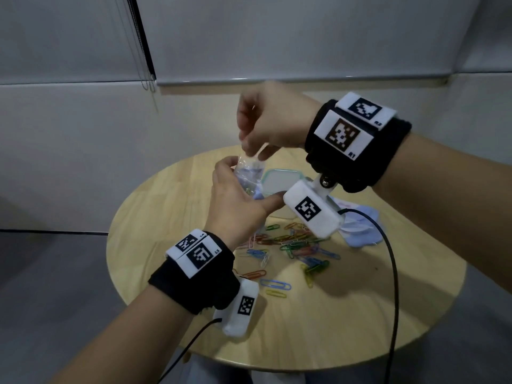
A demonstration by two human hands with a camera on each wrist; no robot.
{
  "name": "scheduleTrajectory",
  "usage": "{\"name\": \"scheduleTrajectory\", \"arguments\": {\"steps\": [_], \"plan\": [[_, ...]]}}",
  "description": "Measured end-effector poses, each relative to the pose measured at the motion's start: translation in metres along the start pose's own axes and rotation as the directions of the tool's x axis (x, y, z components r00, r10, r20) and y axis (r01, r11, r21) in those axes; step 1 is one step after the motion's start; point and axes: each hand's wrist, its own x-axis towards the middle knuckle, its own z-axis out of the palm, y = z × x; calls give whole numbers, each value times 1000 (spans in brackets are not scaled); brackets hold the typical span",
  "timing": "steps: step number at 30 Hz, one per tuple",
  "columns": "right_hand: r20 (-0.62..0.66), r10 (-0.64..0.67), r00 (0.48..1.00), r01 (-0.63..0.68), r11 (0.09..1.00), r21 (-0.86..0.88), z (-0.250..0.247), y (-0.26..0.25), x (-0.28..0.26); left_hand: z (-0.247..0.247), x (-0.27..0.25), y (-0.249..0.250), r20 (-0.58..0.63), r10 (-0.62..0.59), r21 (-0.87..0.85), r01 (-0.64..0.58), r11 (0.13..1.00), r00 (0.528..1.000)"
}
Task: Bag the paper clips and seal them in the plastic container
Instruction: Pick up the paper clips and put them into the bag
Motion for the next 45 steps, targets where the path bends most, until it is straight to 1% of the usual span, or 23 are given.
{"name": "scheduleTrajectory", "arguments": {"steps": [2,3,4,5,7,8,9,12,14,17,19,20,22,24,26,28,30,33,36,38,41,43,45], "plan": [[-129,-46,991,41,998,-44,-7,3,-1,-3,-1,1,-35,17,-4,-17,1000,999],[-123,-36,992,25,996,-91,-9,5,-3,-5,-1,2,-51,23,0,-23,1000,998],[-54,3,999,-11,988,-153,-9,10,-7,-6,-1,2,-59,27,13,-27,1000,998],[56,57,997,-43,973,-225,-7,16,-11,-6,-2,3,-57,31,28,-30,999,998],[261,119,958,-31,947,-318,5,24,-23,-5,-4,6,-30,27,61,-25,998,999],[308,113,945,-18,955,-296,10,28,-26,-5,-5,6,-5,19,80,-18,997,1000],[320,98,942,-19,970,-242,12,29,-28,-5,-6,6,31,10,95,-13,995,999],[317,107,942,-85,993,-81,7,34,-23,-15,-3,5,152,-19,89,5,996,988],[335,99,937,-104,995,-1,4,37,-20,-23,0,2,161,-42,81,29,996,986],[319,28,947,-48,997,53,11,40,-21,-28,-2,1,176,-24,80,10,997,984],[254,-31,967,20,999,47,13,38,-22,-32,-5,0,201,-28,19,25,1000,979],[223,-49,974,42,998,39,12,38,-22,-35,-6,0,214,-41,-51,53,997,976],[208,-33,978,23,998,53,11,40,-21,-40,-3,-5,248,-66,-194,117,974,966],[206,11,978,-22,998,50,12,45,-20,-43,-3,-7,279,-83,-229,150,962,957],[194,28,981,-39,998,53,17,51,-20,-40,-4,-6,287,-85,-138,129,982,954],[196,9,980,-23,997,73,22,54,-21,-33,-7,-3,263,-56,-12,61,998,963],[232,-35,972,27,999,40,25,55,-23,-27,-10,-3,235,-33,45,23,999,972],[267,-56,962,80,994,-80,28,52,-25,-23,-8,-5,176,-12,117,-9,993,984],[278,-57,959,82,994,-79,27,51,-26,-28,-6,-4,94,28,169,-44,985,995],[214,-55,975,50,998,30,28,49,-27,-30,-9,2,97,45,223,-66,973,994],[31,-70,997,62,975,215,31,49,-24,-31,-15,12,80,26,348,-52,936,996],[14,-93,996,88,973,214,34,46,-24,-30,-15,18,43,13,366,-28,930,999],[60,-94,994,83,983,166,39,47,-23,-27,-12,21,24,4,381,-13,924,1000]]}}
